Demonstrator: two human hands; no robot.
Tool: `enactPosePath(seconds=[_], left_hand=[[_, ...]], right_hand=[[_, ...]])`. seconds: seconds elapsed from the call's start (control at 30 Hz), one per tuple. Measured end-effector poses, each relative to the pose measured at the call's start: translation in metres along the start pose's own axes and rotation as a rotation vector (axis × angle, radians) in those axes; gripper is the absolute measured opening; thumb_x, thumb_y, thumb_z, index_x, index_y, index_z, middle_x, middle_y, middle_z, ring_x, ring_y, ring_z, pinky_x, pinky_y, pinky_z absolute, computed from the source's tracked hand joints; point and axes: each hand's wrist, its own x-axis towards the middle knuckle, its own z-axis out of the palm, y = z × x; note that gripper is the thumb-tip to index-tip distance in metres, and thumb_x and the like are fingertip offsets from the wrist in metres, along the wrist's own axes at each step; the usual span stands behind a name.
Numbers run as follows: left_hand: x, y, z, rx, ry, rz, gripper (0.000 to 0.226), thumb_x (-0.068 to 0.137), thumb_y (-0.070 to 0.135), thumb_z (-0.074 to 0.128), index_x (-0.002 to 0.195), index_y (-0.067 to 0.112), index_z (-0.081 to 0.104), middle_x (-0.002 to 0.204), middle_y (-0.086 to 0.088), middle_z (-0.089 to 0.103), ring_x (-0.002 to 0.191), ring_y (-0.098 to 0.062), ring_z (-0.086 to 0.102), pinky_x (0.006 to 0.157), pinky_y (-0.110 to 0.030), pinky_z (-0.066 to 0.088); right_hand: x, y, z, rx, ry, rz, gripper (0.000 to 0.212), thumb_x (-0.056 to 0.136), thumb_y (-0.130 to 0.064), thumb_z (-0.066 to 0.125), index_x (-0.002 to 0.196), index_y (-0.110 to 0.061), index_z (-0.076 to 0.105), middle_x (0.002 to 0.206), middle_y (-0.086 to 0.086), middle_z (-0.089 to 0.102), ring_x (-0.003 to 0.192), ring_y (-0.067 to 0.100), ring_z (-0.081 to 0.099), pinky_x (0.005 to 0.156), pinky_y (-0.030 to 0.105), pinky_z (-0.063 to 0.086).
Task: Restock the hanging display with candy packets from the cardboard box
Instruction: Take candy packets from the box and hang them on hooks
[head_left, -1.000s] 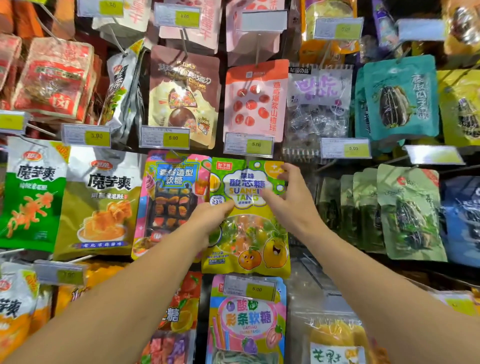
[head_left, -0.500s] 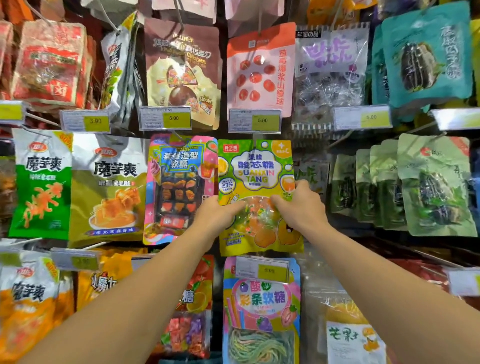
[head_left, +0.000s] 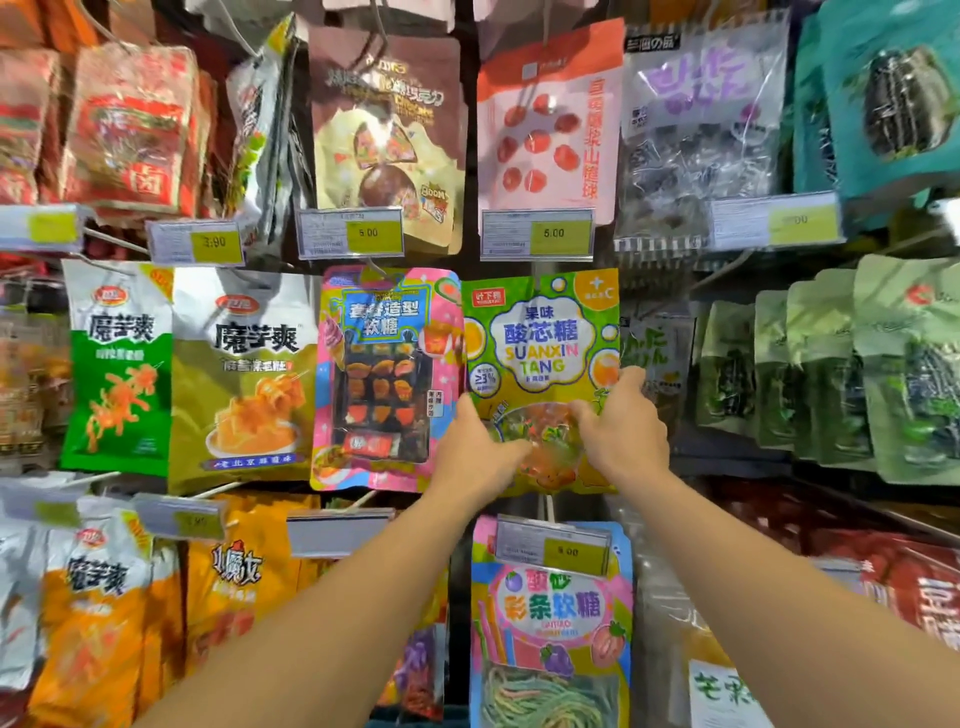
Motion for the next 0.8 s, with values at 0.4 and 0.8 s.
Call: enactPosePath(seconds=[0.4,0.8], left_hand=[[-0.011,0.005,-0.039,-0.002,-0.154,0.049,0.077,0.084,0.034,0.07,0.15,0.021,0.032,0.15,-0.001,0.042,0.131,-0.02,0.044,0.09,-0.026,0.035],[-0.052,-0.016,-0.108,0.122,-0.213,0.294,0.061,0.086,0.035,0.069,0.14,0.015,0.049,0.143,-0.004,0.052,0.128,-0.022,0.051,0.099,-0.028,0.038]], right_hand=[[-0.021,0.0,0.0,0.0,-0.082,0.072,0.054,0.09,-0.038,0.063,0.123,-0.009,0.033,0.12,0.021,0.061,0.108,0.043,0.059,0.085,0.048,0.048],[-0.109,-0.061,-0.02,-0.123,-0.024,-0.003,0.059,0.079,-0.038,0.061,0.129,-0.013,0.043,0.124,0.015,0.05,0.113,0.043,0.052,0.091,0.05,0.047]])
